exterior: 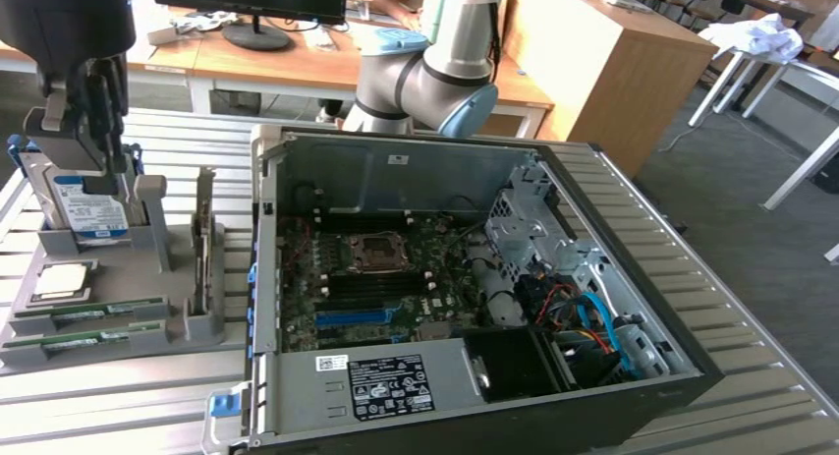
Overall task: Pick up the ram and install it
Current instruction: 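Pick up the ram and move it above insertion slot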
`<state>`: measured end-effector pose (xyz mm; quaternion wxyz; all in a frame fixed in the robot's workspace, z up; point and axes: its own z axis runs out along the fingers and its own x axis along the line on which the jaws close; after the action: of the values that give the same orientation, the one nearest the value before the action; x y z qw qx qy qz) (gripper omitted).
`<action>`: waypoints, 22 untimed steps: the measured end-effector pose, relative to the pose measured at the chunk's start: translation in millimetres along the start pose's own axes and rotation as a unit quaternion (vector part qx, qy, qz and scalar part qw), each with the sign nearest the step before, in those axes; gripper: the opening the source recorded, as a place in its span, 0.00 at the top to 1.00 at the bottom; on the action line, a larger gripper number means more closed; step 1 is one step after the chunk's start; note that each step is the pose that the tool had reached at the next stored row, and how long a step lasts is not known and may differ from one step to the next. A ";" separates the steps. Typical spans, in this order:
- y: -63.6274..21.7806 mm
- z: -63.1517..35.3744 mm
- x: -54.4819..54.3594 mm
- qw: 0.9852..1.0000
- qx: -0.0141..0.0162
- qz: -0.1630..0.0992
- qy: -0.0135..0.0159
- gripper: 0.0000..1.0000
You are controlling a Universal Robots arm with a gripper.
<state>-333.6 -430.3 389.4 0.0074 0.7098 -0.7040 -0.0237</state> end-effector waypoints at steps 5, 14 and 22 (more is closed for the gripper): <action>0.6 0.7 2.4 1.000 0.000 0.000 0.000 0.64; 1.6 1.9 5.6 1.000 0.000 0.000 0.000 0.64; 2.4 2.6 7.9 1.000 0.000 0.000 0.000 0.64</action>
<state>-336.0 -438.1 386.8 0.0074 0.7098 -0.7040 -0.0237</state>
